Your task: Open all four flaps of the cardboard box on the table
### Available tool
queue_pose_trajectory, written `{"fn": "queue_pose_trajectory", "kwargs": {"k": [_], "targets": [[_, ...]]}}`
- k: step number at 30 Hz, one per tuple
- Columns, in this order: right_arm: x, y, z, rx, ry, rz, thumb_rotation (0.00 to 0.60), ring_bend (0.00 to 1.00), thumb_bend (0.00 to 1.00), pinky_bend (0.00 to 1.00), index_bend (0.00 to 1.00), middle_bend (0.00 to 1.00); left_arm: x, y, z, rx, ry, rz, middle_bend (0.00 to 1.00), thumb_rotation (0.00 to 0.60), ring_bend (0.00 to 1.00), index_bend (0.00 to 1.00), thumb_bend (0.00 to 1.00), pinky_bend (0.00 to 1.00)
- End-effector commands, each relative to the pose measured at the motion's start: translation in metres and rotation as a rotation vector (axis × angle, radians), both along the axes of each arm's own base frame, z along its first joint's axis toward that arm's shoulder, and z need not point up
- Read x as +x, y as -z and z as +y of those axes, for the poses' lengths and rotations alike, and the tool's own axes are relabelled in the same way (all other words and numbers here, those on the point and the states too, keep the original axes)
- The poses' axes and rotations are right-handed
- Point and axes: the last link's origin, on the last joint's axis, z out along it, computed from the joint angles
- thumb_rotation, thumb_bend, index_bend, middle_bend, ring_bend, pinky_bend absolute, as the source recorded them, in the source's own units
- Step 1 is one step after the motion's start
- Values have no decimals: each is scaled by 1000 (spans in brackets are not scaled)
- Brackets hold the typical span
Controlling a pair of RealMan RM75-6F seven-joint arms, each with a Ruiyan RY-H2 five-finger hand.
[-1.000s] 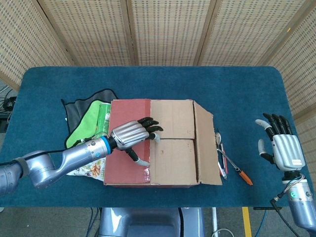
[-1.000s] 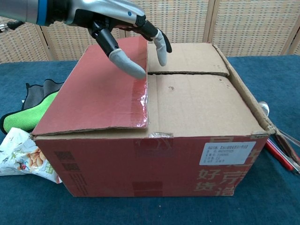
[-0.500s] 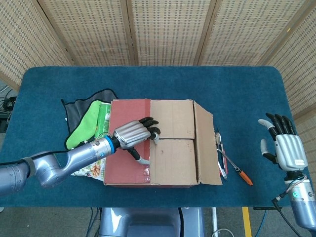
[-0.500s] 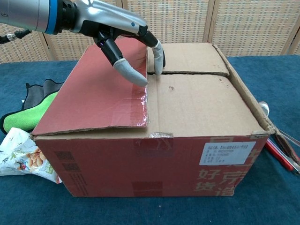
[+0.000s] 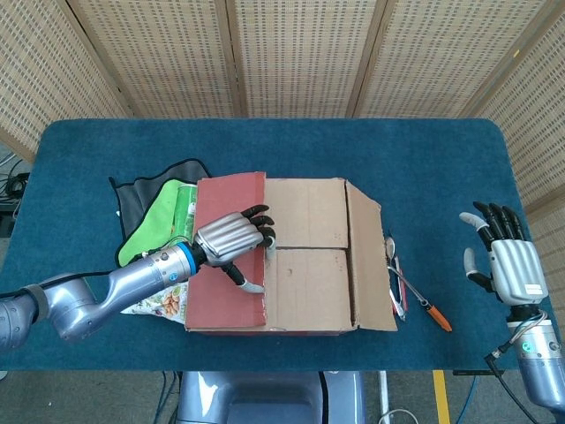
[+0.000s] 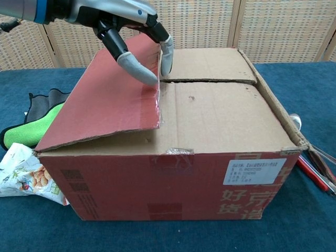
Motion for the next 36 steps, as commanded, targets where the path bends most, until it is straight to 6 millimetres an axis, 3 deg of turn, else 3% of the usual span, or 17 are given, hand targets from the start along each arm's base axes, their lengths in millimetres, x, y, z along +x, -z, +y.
{"fn": "queue_pose_trajectory", "kwargs": {"k": [1, 14, 36], "targets": [[1, 0, -1, 1, -2, -3, 600, 0, 620, 0, 190, 96, 2, -9, -3, 12, 12, -9, 312, 304, 138, 407, 95, 0], [5, 1, -4, 10, -11, -14, 600, 0, 620, 0, 190, 96, -5, -41, -15, 59, 26, -8, 313, 306, 138, 407, 89, 0], [13, 1, -5, 17, -31, -10, 600, 0, 620, 0, 190, 96, -41, -101, -40, 171, -1, -4, 313, 308, 138, 407, 74, 0]]}}
